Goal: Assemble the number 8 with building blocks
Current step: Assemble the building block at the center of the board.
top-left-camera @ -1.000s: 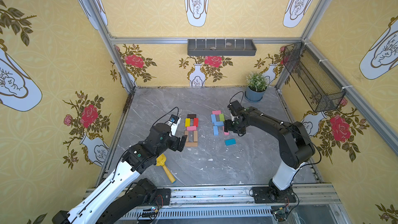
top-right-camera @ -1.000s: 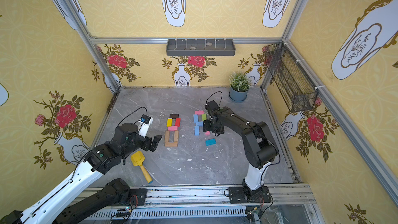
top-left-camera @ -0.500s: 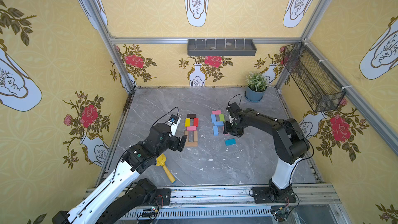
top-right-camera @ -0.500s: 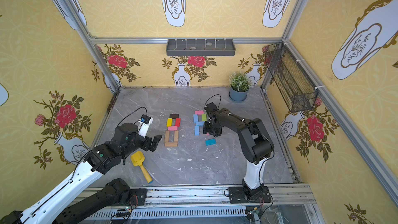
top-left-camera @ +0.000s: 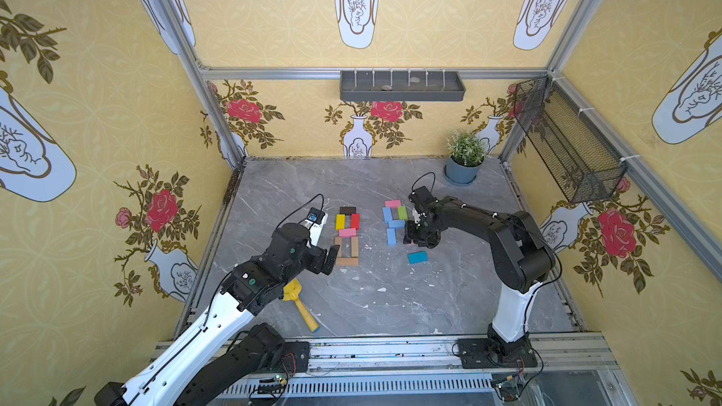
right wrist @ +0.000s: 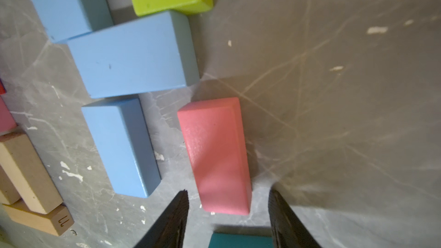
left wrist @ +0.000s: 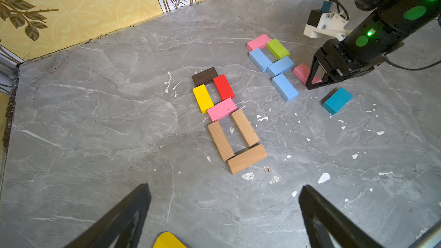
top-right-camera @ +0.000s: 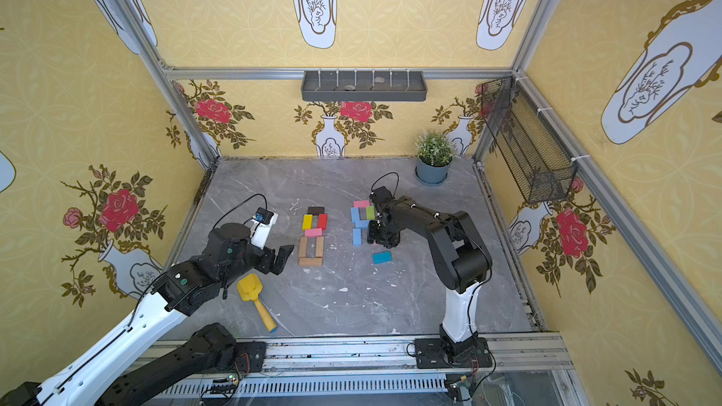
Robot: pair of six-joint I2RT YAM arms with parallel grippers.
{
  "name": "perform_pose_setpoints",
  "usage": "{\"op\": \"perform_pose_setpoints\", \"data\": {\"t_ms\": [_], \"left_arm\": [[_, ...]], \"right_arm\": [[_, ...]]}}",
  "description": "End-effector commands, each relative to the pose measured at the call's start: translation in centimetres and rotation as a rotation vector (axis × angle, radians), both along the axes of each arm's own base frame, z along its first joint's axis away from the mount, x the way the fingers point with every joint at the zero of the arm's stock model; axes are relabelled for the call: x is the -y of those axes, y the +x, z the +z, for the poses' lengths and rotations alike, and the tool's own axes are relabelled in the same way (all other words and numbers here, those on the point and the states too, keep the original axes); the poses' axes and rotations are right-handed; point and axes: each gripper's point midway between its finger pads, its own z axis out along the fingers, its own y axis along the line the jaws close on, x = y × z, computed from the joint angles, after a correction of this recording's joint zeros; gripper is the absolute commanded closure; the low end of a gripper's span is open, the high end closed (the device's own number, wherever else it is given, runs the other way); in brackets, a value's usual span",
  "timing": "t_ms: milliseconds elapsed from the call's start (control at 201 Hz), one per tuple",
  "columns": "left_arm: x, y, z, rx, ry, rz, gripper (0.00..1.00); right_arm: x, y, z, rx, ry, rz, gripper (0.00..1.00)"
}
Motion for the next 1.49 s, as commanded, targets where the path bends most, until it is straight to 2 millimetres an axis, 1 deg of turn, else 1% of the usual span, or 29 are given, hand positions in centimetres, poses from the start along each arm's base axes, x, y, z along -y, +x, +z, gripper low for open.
{"op": "perform_pose_setpoints", "data": {"t_ms": [0, 687, 931, 1488], "left_arm": [[0.0, 0.0, 0.1, 0.004, -0.004, 0.0, 0.0], [0.0, 0.1, 0.1, 0.003, -0.002, 0.001, 0.0], [0.1, 0.0, 0.0, 0.002, -0.002, -0.001, 0.0], [0.1, 0.1, 0.1, 0.003, -0.004, -0.001, 0.0]], "right_arm": [[-0.4, 0.5, 0.1, 0.011, 0.011, -0.004, 0.43], [-0.9, 0.9, 0.1, 0.009, 0.029, -0.012, 0.43], [-0.9, 1.1, -0.2, 0.005, 0.025, -0.014, 0.43], [-1.1, 1.7, 0.0, 0.012, 0.031, -0.019, 0.43]]}}
